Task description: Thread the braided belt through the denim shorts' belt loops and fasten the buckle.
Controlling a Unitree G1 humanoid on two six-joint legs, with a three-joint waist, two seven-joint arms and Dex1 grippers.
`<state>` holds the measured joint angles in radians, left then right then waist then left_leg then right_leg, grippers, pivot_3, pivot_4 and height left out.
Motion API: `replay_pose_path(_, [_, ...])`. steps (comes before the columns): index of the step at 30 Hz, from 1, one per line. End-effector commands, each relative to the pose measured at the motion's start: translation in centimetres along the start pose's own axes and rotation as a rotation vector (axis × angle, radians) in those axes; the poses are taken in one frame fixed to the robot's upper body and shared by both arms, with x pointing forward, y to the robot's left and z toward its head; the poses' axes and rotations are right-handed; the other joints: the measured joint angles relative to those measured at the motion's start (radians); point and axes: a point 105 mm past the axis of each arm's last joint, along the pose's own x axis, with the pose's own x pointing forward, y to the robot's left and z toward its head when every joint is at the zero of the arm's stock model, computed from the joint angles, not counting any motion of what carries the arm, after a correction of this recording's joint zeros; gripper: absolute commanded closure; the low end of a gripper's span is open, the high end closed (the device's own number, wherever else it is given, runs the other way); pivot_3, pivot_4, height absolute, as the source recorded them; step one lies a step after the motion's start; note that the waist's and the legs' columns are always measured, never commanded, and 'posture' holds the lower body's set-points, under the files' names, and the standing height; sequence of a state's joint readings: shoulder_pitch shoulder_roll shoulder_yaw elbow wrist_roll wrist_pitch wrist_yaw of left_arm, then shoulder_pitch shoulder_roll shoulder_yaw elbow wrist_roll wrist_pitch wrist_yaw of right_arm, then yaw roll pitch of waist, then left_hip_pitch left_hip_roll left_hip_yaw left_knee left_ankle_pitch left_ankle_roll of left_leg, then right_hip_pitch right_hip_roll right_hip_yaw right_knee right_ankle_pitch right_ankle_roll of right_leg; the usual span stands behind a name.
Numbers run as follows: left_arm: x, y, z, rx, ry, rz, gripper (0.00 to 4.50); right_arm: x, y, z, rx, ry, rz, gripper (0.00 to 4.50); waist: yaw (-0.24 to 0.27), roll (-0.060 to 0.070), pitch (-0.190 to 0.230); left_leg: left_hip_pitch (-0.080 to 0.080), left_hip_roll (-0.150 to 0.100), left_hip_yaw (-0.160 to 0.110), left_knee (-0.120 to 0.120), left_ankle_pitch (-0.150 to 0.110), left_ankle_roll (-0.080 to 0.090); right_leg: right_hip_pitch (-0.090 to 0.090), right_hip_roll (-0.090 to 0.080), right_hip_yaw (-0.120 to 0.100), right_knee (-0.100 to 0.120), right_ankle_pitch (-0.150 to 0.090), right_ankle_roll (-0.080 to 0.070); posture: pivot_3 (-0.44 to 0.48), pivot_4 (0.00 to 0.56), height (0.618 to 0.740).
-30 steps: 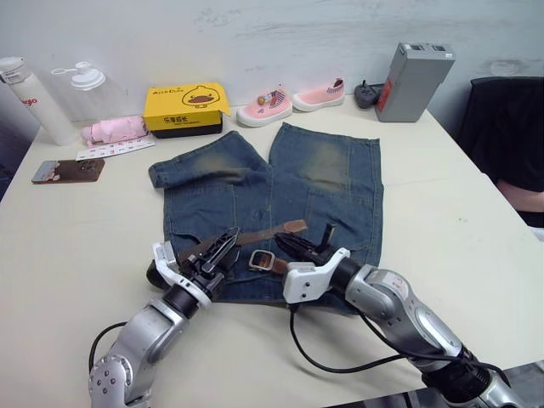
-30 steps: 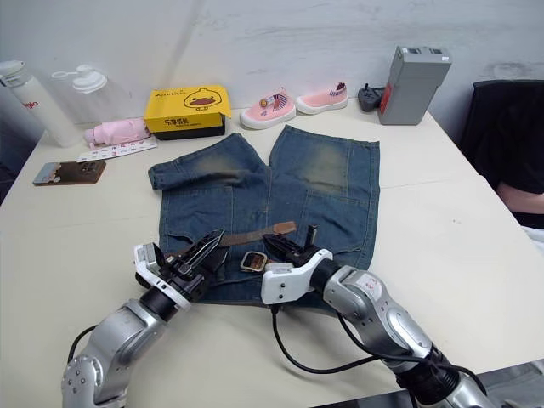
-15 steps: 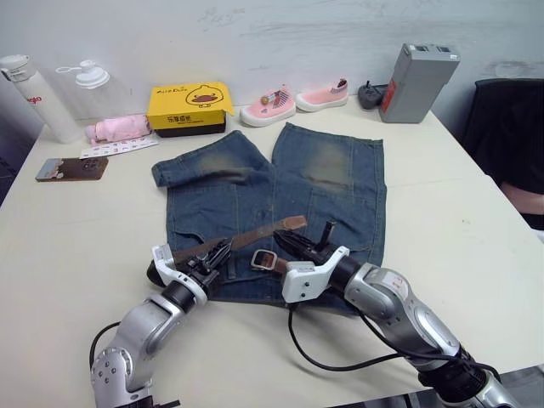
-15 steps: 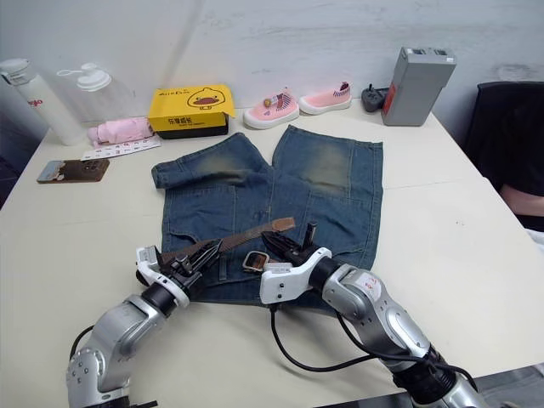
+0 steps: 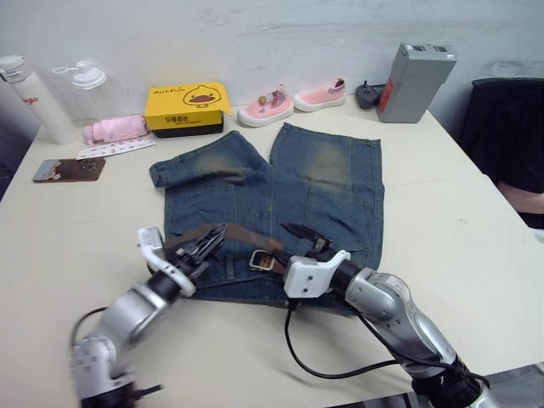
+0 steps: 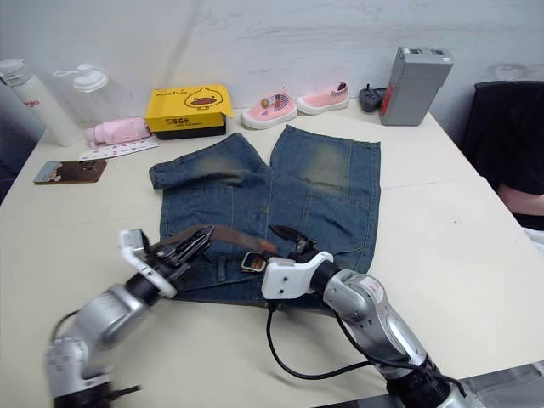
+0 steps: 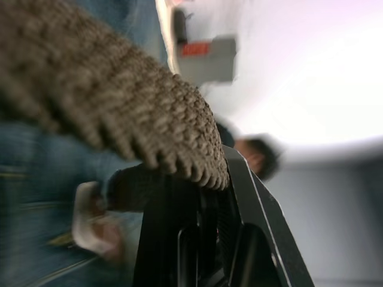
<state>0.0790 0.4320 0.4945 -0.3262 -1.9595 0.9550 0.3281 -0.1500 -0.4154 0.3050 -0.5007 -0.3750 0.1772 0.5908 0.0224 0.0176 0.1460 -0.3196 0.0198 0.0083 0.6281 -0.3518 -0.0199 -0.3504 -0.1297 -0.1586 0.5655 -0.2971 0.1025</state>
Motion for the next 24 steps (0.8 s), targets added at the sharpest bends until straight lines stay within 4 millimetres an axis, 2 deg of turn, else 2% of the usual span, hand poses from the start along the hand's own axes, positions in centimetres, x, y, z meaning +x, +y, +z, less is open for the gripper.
replay_pose_path(1, [-3.1,0.3,1.4,0.078,0.050,0.027,4.50,-1.7,-0.5,1.2,0.209,-0.039,0.095,0.05,0.001,0.001,0.000,0.001,0.000,-0.001,0.000,0.000,0.000,-0.001,0.000,-0.001,0.000,0.000,0.000,0.000,0.150,0.706])
replay_pose_path(3, [-4.2,1.2,1.9,0.061,0.047,0.059,4.50,-2.3,-0.7,1.5,0.309,-0.054,0.142,0.05,0.003,0.001,0.000,0.001,0.000,-0.001,0.000,-0.001,0.000,-0.003,0.000,-0.001,0.001,0.000,-0.001,0.000,0.150,0.706])
replay_pose_path(7, [-4.9,2.6,2.5,0.016,0.009,0.106,4.50,-2.9,-1.0,1.6,0.388,-0.056,0.201,0.05,0.009,0.004,0.002,-0.001,-0.002,-0.003,0.000,-0.002,0.001,-0.006,-0.005,0.000,0.000,-0.001,-0.002,0.000,0.150,0.706])
replay_pose_path(13, [-5.6,3.4,3.6,0.005,-0.048,0.115,4.50,-3.2,-1.0,1.8,0.414,-0.044,0.226,0.05,0.004,0.004,0.002,-0.001,-0.001,-0.004,-0.001,-0.003,-0.001,-0.007,-0.005,0.002,0.000,-0.002,-0.004,0.000,0.150,0.706])
replay_pose_path(19, [-7.4,4.2,3.9,0.089,0.027,0.143,4.50,-3.2,-1.3,2.4,0.484,-0.069,0.232,0.05,0.001,0.004,0.002,0.000,0.000,-0.001,-0.002,-0.003,-0.001,-0.008,-0.003,0.000,0.001,-0.003,-0.005,0.000,0.150,0.706])
replay_pose_path(24, [-8.0,4.2,5.1,0.106,-0.010,0.125,4.50,-3.2,-1.2,2.4,0.507,-0.068,0.253,0.05,0.004,0.004,0.002,0.000,0.001,-0.001,-0.002,-0.004,-0.002,-0.009,-0.004,0.000,0.001,-0.003,-0.005,0.000,0.150,0.706])
